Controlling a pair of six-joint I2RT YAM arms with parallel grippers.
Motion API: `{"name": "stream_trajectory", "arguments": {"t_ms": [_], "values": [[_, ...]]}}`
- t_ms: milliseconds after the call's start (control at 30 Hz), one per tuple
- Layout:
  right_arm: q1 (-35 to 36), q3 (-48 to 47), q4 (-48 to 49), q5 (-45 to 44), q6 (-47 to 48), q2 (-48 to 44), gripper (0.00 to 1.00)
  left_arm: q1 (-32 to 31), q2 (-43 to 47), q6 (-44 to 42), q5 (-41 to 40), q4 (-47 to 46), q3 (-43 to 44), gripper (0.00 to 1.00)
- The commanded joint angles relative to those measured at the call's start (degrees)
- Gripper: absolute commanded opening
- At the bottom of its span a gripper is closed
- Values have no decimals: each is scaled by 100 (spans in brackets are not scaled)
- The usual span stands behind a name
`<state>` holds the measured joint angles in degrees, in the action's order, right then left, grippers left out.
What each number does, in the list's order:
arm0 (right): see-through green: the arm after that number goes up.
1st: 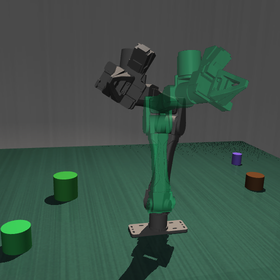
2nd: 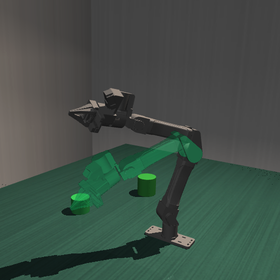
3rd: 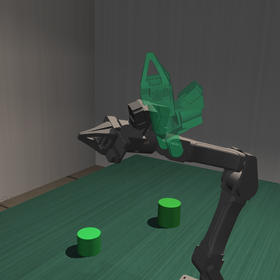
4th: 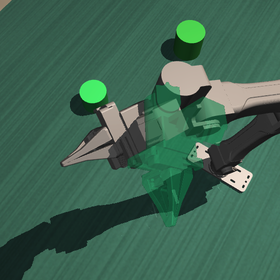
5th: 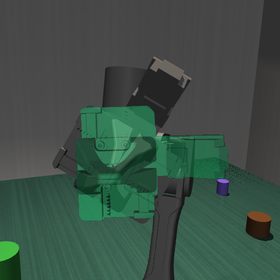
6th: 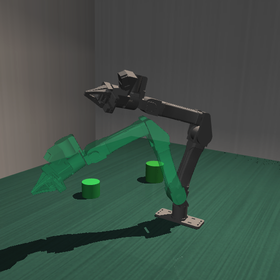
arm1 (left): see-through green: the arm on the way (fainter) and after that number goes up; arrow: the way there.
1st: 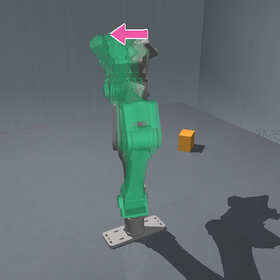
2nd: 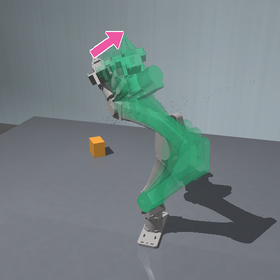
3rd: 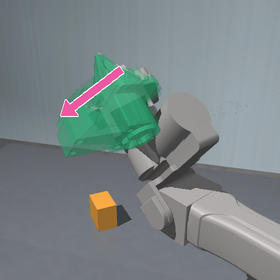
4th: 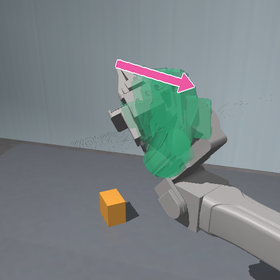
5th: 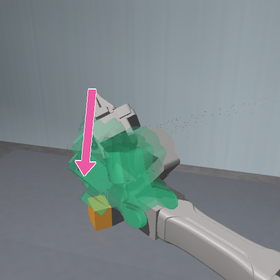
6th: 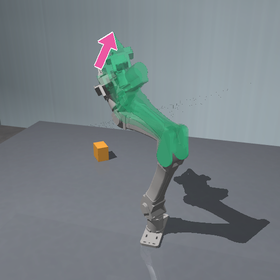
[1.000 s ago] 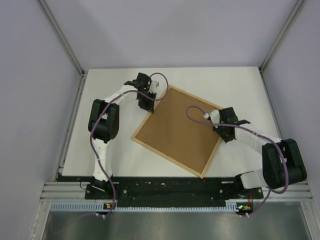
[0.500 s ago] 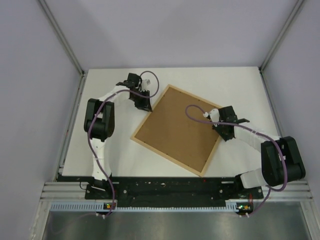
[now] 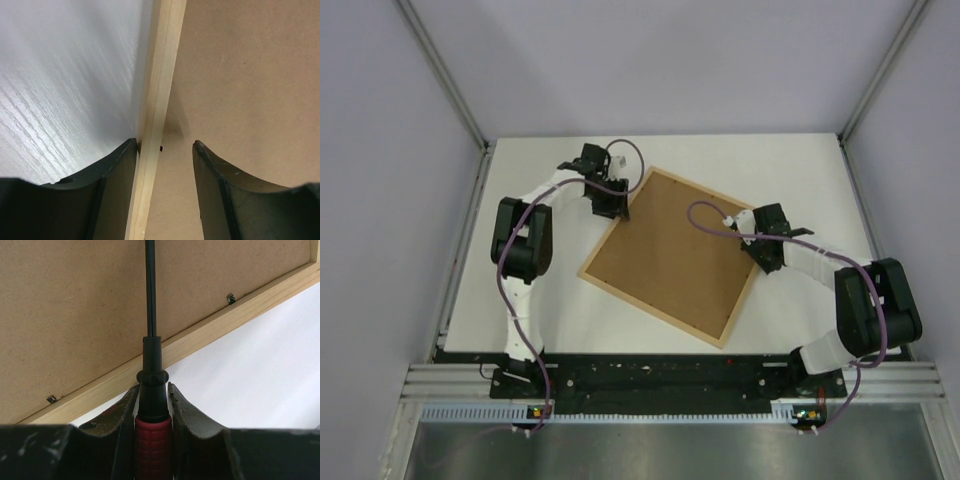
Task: Take the photo out of the frame
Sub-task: Adjust the photo frame item on the photo frame.
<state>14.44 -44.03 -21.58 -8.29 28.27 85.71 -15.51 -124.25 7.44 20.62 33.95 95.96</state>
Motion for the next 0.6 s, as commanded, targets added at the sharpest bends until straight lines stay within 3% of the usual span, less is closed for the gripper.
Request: {"name": "stream_trajectory", "arguments": {"t_ms": [0,100,367,500,567], "values": [[68,-97,233,188,-94,86,0,-102,146,-287,-453,41,256,51],[59,-97,242,179,-76,60,0,-110,94,-375,-673,41,309,41],[59,-88,251,179,-76,7,0,-110,85,-454,-779,41,318,25],[59,-79,260,179,-85,-19,0,-110,85,-445,-639,59,318,26],[59,-71,260,179,-76,-19,0,-110,128,-410,-560,50,309,35]]}}
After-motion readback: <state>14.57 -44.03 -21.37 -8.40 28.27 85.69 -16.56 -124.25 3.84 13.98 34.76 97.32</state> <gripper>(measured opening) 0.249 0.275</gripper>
